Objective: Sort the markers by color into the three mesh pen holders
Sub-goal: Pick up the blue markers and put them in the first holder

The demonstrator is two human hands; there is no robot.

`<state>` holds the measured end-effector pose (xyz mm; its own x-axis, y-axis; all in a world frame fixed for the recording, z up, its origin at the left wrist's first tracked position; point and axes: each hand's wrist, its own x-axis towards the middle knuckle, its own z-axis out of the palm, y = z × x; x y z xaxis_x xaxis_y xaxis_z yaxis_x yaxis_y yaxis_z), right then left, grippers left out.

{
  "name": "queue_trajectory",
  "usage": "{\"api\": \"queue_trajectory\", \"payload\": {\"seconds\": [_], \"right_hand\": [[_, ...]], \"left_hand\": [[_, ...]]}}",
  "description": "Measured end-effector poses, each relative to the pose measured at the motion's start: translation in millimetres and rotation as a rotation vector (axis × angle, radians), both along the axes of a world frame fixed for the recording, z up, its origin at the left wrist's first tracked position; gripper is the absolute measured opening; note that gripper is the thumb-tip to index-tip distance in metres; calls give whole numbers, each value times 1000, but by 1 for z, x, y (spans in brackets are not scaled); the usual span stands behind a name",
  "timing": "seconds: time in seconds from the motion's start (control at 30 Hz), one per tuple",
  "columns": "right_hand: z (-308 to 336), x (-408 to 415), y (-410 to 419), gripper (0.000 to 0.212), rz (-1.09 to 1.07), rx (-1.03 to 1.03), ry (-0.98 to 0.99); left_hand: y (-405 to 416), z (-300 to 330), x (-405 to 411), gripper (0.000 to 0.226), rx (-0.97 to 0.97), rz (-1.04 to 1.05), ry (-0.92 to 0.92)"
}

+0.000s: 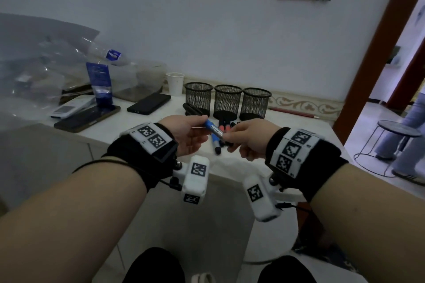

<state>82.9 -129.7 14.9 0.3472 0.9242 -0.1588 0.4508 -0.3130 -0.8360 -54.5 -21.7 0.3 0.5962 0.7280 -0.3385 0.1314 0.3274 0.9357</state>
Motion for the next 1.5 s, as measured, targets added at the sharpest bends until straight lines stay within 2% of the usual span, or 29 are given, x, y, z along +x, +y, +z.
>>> {"api": "queue_trajectory", "payload": {"seconds": [0.2, 0.47, 0.67, 0.93, 1.0, 1.03, 1.13, 1.27, 1.5], "right_hand": [[-4, 27, 5, 32, -237, 81, 447], [-32, 38, 8, 25, -311, 50, 727], [-25, 52, 6, 26, -332, 96, 721], [-13, 75, 3, 25, -384, 123, 699], [-9, 80, 2, 25, -396, 123, 672], [-7, 83, 1, 25, -398, 125, 669], [-4, 92, 1, 24, -412, 134, 658], [-2, 100, -2, 24, -435, 147, 629], [-1, 110, -3, 24, -462, 130, 583]], "left_hand": [[18, 1, 1, 29, -47, 66, 52], [26, -13, 19, 22, 60, 32, 290], [33, -18, 28, 13, 100, 22, 324], [26, -9, 39, 19, 213, -52, 374], [27, -10, 41, 6, 238, -80, 394], [28, -10, 42, 14, 250, -87, 406], [33, -13, 45, 32, 231, -81, 424], [38, -13, 48, 20, 185, -33, 447], [35, -10, 49, 16, 114, -17, 366]]}}
